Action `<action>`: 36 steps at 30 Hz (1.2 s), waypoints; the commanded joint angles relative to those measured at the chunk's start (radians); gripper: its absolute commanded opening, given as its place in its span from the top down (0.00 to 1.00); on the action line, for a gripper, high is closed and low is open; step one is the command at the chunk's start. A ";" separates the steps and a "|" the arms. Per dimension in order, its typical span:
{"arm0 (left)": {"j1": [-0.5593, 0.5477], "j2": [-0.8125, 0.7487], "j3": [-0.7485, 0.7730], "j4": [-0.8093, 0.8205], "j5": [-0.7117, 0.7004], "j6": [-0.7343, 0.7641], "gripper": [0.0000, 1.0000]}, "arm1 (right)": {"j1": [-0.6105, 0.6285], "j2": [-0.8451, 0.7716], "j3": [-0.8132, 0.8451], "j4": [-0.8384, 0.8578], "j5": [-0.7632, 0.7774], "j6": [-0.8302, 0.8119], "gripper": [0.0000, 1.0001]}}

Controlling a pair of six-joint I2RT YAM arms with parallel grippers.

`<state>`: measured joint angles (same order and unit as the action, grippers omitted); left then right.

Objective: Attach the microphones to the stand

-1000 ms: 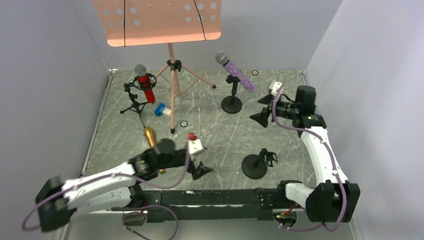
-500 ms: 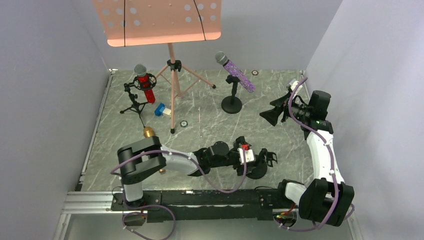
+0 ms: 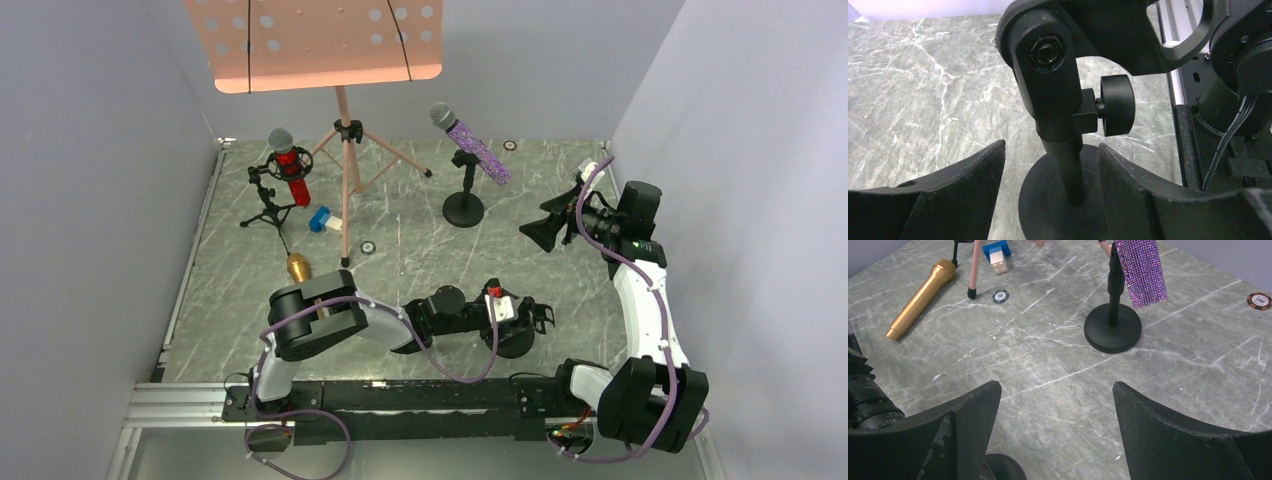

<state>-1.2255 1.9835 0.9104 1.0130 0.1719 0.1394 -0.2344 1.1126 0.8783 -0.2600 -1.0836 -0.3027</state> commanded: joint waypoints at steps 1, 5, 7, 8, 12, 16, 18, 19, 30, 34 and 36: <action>-0.002 0.025 0.006 0.109 0.031 -0.044 0.33 | -0.005 0.005 0.003 0.021 -0.020 -0.008 0.12; 0.000 0.038 0.034 0.113 0.058 -0.045 0.51 | -0.005 0.017 0.002 0.017 -0.017 -0.015 0.12; 0.004 0.038 0.037 0.123 0.070 -0.052 0.73 | -0.005 0.020 0.002 0.014 -0.017 -0.019 0.12; 0.009 0.032 0.029 0.130 0.075 -0.057 0.83 | -0.004 0.021 0.001 0.013 -0.017 -0.021 0.12; 0.058 -0.039 -0.072 0.215 0.055 -0.086 1.00 | -0.004 0.027 0.002 0.005 -0.016 -0.035 0.12; 0.173 -0.163 -0.195 0.237 0.051 -0.131 1.00 | -0.005 0.031 0.004 0.000 -0.013 -0.044 0.12; 0.266 -0.206 -0.250 0.247 0.066 -0.170 1.00 | -0.005 0.035 0.007 -0.006 -0.013 -0.047 0.12; 0.303 -0.219 -0.270 0.253 0.081 -0.184 1.00 | -0.005 0.035 0.006 -0.006 -0.013 -0.048 0.12; 0.524 -0.223 -0.296 0.192 0.247 -0.198 0.99 | -0.004 0.035 0.007 -0.020 0.000 -0.069 0.11; 0.528 -0.236 -0.327 0.209 0.217 -0.221 0.68 | -0.005 0.035 0.007 -0.024 0.001 -0.076 0.11; 0.528 -0.260 -0.356 0.230 0.182 -0.245 0.44 | -0.004 0.035 0.007 -0.024 0.001 -0.077 0.11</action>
<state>-0.6983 1.7988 0.5861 1.1435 0.3515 -0.0502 -0.2344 1.1481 0.8776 -0.2913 -1.0782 -0.3588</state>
